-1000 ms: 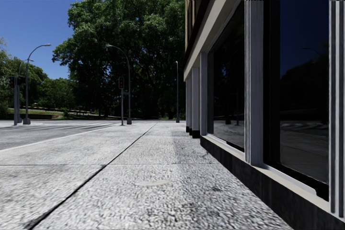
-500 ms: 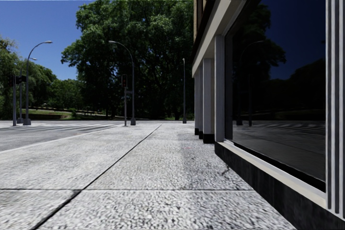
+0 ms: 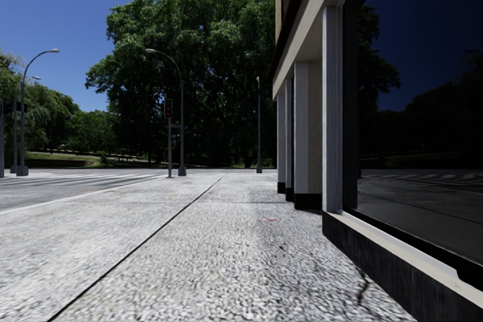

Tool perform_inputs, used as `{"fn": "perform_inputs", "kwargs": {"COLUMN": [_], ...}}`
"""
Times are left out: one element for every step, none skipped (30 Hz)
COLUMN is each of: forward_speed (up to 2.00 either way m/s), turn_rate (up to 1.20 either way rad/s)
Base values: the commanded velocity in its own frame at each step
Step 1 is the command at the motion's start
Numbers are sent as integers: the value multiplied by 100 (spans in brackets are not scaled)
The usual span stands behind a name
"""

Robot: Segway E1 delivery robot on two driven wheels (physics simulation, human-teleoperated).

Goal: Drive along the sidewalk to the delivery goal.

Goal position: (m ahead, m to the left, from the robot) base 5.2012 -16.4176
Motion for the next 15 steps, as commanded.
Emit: {"fn": "perform_inputs", "kwargs": {"forward_speed": [200, 200, 200, 200, 200, 200, 200, 200, 200, 200, 200, 200, 200, 200, 200], "turn_rate": [0, 0, 0, 0, 0, 0, 0, 0, 0, 0, 0, 0, 0, 0, 0]}}
